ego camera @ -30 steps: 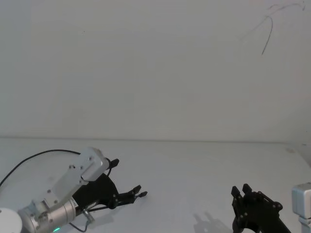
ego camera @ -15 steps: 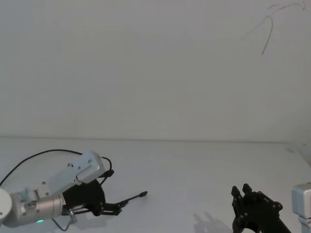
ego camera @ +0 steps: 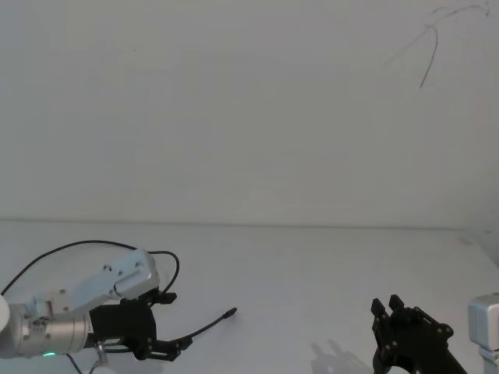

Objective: Pick up the data cable with the one hand.

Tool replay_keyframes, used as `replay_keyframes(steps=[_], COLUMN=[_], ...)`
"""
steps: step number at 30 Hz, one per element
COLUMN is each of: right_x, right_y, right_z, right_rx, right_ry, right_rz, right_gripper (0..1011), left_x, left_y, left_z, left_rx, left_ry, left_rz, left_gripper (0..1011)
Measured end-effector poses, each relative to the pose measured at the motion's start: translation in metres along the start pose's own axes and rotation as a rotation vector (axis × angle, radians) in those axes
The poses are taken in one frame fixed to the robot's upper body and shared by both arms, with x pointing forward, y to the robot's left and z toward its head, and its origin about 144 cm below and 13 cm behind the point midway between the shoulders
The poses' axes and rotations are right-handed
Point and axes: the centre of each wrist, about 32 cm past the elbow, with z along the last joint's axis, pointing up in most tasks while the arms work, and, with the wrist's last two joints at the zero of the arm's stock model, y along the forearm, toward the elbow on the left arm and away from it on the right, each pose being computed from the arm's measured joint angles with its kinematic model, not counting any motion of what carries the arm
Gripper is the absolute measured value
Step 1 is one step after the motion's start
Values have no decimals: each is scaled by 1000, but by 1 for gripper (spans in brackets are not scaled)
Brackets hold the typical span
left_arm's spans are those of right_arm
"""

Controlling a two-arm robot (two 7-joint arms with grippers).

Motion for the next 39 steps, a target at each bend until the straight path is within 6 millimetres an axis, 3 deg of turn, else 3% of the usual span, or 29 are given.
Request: replay_keyframes(steps=[6,27,31,39], right_x=[0,0,0,0], right_y=[0,0,0,0], right_z=[0,0,0,0], right_rx=[0,0,0,0], right_ry=[0,0,0,0], right_rz=[0,0,0,0], right_gripper=[251,251,251,251], left_x=[3,7,7,7], left_y=[1,2,2,3], left_z=[-1,-3,-3,-3], left_rx=[9,22,19,-47], left_ry=[8,21,21,0], left_rz=[-22,-55,-55,-64], left_gripper=[790,121,40,40])
